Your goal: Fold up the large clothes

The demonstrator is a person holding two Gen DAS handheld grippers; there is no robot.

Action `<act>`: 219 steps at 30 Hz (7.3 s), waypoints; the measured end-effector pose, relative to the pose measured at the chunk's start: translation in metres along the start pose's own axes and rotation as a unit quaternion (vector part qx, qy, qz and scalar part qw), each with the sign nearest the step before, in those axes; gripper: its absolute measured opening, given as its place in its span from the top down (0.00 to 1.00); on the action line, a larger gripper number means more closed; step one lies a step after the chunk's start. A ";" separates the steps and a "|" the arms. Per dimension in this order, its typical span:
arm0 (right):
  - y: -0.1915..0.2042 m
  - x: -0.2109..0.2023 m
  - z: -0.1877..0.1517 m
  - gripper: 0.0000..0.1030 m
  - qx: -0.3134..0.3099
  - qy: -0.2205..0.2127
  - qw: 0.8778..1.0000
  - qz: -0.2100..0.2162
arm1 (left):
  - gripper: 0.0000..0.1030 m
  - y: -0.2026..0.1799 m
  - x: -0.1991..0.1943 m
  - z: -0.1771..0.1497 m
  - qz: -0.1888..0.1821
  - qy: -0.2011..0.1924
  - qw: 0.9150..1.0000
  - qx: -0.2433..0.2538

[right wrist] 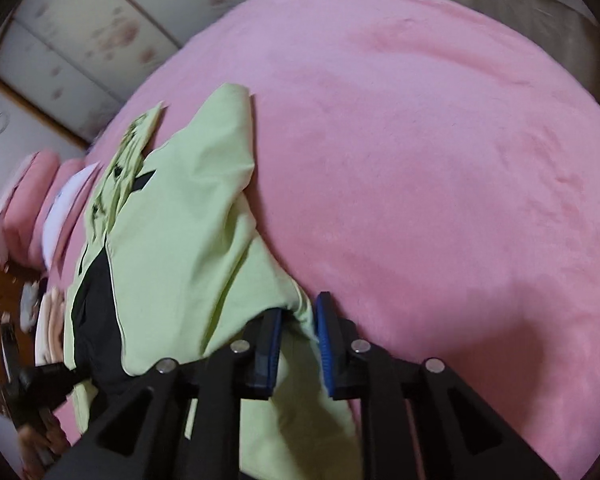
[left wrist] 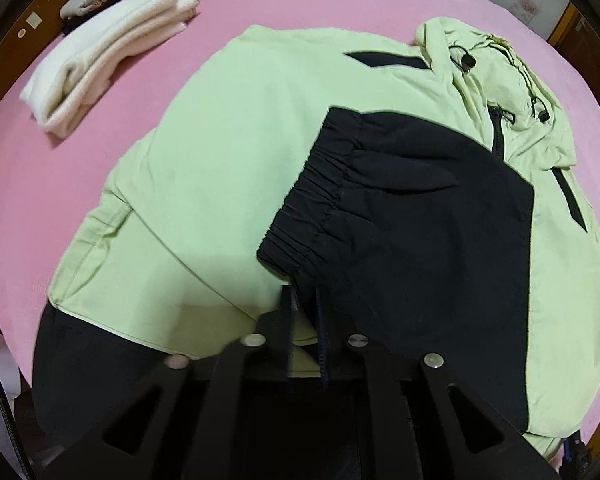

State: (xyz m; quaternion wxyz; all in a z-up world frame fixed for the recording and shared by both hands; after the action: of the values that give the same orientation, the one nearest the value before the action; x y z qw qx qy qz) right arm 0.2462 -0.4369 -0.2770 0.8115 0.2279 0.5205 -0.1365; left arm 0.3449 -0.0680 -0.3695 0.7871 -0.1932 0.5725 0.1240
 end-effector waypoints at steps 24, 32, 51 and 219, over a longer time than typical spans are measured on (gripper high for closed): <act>0.113 0.058 -0.016 1.00 0.012 0.138 0.981 0.133 | 0.94 -0.066 0.035 -0.018 -0.063 0.055 0.994 0.071; -0.009 0.016 0.012 1.00 -0.029 0.022 0.999 -0.041 | 0.98 -0.030 0.029 -0.009 0.001 0.003 0.991 0.132; 0.179 0.088 0.000 1.00 -0.125 0.108 0.973 0.162 | 0.96 -0.103 0.042 0.023 -0.143 0.032 0.984 0.101; 0.201 0.107 0.186 0.87 0.087 0.127 0.952 0.264 | 0.38 -0.131 -0.009 0.209 -0.308 0.197 0.902 0.229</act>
State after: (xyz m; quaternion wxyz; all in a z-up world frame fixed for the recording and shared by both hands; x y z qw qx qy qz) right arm 0.5292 -0.3578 -0.2623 0.7229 0.4424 0.5265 0.0675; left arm 0.5749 -0.0915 -0.2830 0.6795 -0.1955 0.6404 -0.2999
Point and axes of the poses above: each gripper's, at about its wrist camera, not at the fingertips, and x roughly the way its jaws point, y to its left, z to its top, the point moved 7 cm from there along x, roughly the way its jaws point, and after that the axes turned 10 degrees about -z, right-handed, at the moved point
